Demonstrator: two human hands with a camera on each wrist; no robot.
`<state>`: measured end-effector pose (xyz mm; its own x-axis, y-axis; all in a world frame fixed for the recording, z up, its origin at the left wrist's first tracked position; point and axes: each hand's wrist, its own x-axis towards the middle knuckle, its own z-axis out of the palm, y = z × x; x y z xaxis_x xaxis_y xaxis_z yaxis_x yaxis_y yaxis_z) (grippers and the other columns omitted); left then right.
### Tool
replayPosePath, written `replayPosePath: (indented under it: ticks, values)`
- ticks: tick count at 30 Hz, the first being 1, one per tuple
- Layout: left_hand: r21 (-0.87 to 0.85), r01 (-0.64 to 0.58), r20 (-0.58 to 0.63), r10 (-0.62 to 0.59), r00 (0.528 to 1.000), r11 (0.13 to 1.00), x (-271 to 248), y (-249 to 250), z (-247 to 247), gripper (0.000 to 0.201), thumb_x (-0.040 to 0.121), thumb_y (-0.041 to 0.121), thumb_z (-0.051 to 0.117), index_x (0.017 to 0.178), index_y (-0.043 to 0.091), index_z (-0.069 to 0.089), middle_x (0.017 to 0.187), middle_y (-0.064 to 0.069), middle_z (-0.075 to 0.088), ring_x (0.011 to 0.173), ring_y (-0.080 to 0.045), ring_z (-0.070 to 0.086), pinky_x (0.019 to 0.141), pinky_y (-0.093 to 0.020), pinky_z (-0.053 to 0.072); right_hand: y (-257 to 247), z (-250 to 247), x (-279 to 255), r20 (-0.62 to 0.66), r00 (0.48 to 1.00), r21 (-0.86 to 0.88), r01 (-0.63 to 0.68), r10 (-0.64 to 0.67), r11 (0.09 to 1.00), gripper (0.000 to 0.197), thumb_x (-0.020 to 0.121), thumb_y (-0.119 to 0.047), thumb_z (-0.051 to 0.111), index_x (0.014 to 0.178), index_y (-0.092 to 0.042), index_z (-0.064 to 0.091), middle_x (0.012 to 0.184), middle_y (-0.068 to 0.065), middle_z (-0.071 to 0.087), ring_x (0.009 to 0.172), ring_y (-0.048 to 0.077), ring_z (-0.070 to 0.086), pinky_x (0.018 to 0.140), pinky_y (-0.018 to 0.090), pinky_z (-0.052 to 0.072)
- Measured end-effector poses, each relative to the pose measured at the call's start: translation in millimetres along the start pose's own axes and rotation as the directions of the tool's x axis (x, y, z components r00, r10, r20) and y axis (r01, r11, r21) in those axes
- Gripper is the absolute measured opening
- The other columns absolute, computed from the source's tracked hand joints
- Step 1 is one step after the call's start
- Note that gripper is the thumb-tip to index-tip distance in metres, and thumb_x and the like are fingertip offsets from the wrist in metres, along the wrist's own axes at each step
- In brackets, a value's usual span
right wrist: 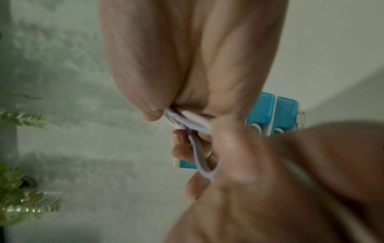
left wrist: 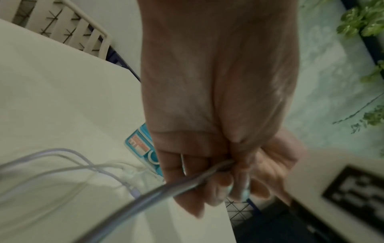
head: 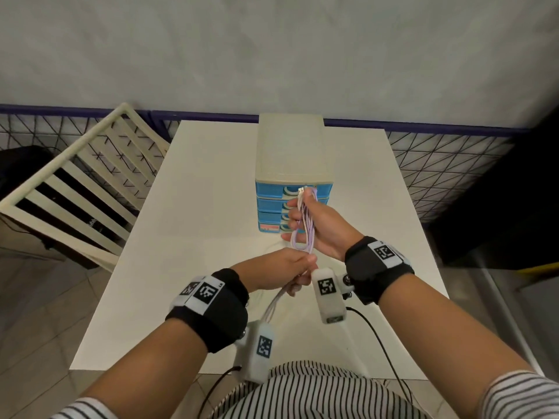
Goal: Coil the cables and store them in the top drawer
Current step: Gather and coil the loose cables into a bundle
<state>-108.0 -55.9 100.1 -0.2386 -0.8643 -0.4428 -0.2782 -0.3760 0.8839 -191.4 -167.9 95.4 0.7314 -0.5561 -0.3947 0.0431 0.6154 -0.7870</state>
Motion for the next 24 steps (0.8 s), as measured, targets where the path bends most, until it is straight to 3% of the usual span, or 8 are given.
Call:
replayPosePath:
  ticks: [4, 7, 12, 15, 17, 19, 21, 24]
  values:
    - [0.042, 0.062, -0.018, -0.061, 0.998, 0.997, 1.2, -9.4, -5.8, 0.041, 0.101, 0.030, 0.032, 0.062, 0.019, 0.043, 0.059, 0.003, 0.036, 0.049, -0.011, 0.032, 0.057, -0.025, 0.036, -0.4, 3.2, 1.0, 0.003, 1.000, 0.170, 0.024, -0.025, 0.985, 0.039, 0.098, -0.047, 0.033, 0.094, -0.013, 0.051, 0.059, -0.005, 0.035, 0.050, 0.009, 0.035, 0.047, 0.023, 0.044]
    - [0.115, 0.099, -0.057, -0.093, 0.994, 0.988, -4.0, -22.2, -17.6, 0.037, 0.098, 0.032, 0.038, 0.065, 0.019, 0.046, 0.061, 0.005, 0.038, 0.051, -0.011, 0.030, 0.056, -0.024, 0.031, -7.0, -0.7, -0.9, -0.023, 0.998, 0.109, 0.058, -0.056, 0.992, 0.031, 0.100, -0.039, 0.037, 0.092, -0.013, 0.052, 0.057, -0.006, 0.030, 0.043, 0.005, 0.029, 0.039, 0.017, 0.032]
    - [0.354, -0.002, -0.341, 0.131, 0.931, 0.935, -10.0, -38.0, -39.6, 0.021, 0.086, 0.031, 0.063, 0.066, 0.026, 0.060, 0.061, 0.011, 0.051, 0.059, 0.000, 0.047, 0.056, -0.013, 0.035, -6.0, -8.2, -1.5, -0.027, 0.999, -0.132, 0.026, -0.030, 0.991, 0.028, 0.101, -0.032, 0.039, 0.087, -0.012, 0.052, 0.058, -0.004, 0.029, 0.041, 0.004, 0.029, 0.037, 0.017, 0.033]
    - [0.429, -0.110, -0.420, 0.306, 0.854, 0.897, -9.1, -32.5, -41.1, 0.014, 0.077, 0.026, 0.074, 0.067, 0.018, 0.068, 0.061, 0.010, 0.057, 0.065, 0.007, 0.052, 0.059, -0.011, 0.036, 0.5, -8.1, -1.7, 0.032, 0.999, -0.223, -0.026, 0.034, 0.975, 0.029, 0.102, -0.028, 0.037, 0.085, -0.010, 0.052, 0.052, -0.004, 0.040, 0.042, 0.008, 0.042, 0.048, 0.023, 0.048]
    - [0.427, -0.138, -0.433, 0.336, 0.837, 0.894, -7.7, -27.9, -39.8, 0.014, 0.073, 0.025, 0.077, 0.069, 0.014, 0.069, 0.065, 0.006, 0.063, 0.065, 0.000, 0.054, 0.062, -0.018, 0.042, 4.6, -7.3, -2.5, 0.066, 0.996, -0.370, -0.035, 0.063, 0.929, 0.030, 0.102, -0.027, 0.036, 0.084, -0.010, 0.053, 0.055, -0.003, 0.052, 0.050, 0.010, 0.052, 0.061, 0.028, 0.051]
    - [0.403, -0.137, -0.453, 0.328, 0.829, 0.905, -7.1, -25.3, -37.7, 0.018, 0.071, 0.026, 0.078, 0.071, 0.021, 0.061, 0.066, 0.008, 0.062, 0.063, -0.003, 0.053, 0.063, -0.028, 0.043, 5.9, -6.8, -3.4, 0.064, 0.996, -0.547, -0.023, 0.070, 0.837, 0.033, 0.101, -0.031, 0.038, 0.082, -0.012, 0.058, 0.069, 0.002, 0.061, 0.062, 0.012, 0.059, 0.069, 0.032, 0.051]
    - [0.352, -0.116, -0.492, 0.289, 0.821, 0.929, -8.2, -22.4, -33.2, 0.037, 0.069, 0.027, 0.080, 0.081, 0.024, 0.045, 0.065, 0.008, 0.059, 0.061, -0.006, 0.050, 0.062, -0.033, 0.042, 5.5, -7.3, -4.5, 0.072, 0.993, -0.655, -0.022, 0.091, 0.755, 0.033, 0.098, -0.036, 0.042, 0.084, -0.014, 0.062, 0.087, 0.011, 0.066, 0.078, 0.022, 0.062, 0.081, 0.044, 0.051]
    - [0.333, -0.091, -0.522, 0.264, 0.811, 0.939, -9.6, -15.7, -29.8, 0.056, 0.066, 0.028, 0.082, 0.090, 0.024, 0.031, 0.067, -0.002, 0.061, 0.061, -0.019, 0.052, 0.063, -0.041, 0.047, 6.1, -5.4, -9.5, 0.107, 0.975, -0.599, -0.092, 0.194, 0.796, 0.036, 0.098, -0.036, 0.043, 0.103, -0.005, 0.062, 0.098, 0.019, 0.068, 0.089, 0.034, 0.065, 0.090, 0.053, 0.052]
